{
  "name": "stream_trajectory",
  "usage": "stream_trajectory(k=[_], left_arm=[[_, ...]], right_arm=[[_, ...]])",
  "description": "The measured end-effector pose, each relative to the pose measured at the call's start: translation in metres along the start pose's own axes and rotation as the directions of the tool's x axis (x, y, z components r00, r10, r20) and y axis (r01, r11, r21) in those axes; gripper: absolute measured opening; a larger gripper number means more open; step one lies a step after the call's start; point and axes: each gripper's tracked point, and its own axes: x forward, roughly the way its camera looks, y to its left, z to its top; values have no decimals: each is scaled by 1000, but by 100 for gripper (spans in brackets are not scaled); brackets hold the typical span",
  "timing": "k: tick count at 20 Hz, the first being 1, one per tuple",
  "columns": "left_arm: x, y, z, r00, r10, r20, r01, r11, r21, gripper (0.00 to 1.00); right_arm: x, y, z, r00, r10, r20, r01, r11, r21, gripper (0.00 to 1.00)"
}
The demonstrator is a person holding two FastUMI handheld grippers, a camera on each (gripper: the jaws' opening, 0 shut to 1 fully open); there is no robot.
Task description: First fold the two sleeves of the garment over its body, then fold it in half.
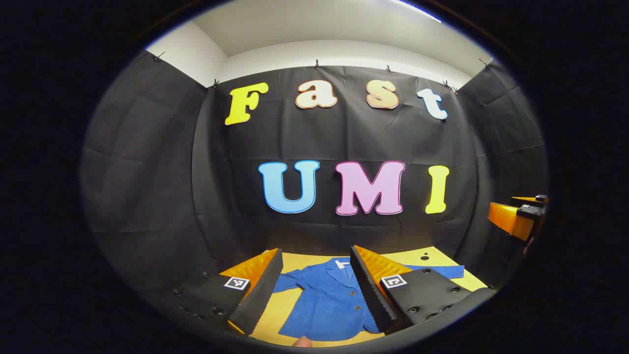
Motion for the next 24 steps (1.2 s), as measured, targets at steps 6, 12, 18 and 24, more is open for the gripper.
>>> stream_trajectory(k=[6, 12, 18, 24], left_arm=[[10, -3, 2, 1000, -2, -1, 2, 1000, 3, 80], [17, -2, 1, 1000, 4, -6, -4, 1000, 0, 80], [24, -7, 6, 1000, -2, 5, 2, 1000, 5, 80], [29, -9, 4, 1000, -10, -5, 10, 1000, 13, 80]], right_arm=[[9, -4, -5, 1000, -7, -21, 7, 1000, -6, 96], [17, -3, -7, 1000, -6, -27, 6, 1000, -14, 96], [24, -6, -5, 999, -13, -31, 13, 1000, -12, 96], [31, -5, -2, 999, -4, -32, 4, 1000, -22, 96]])
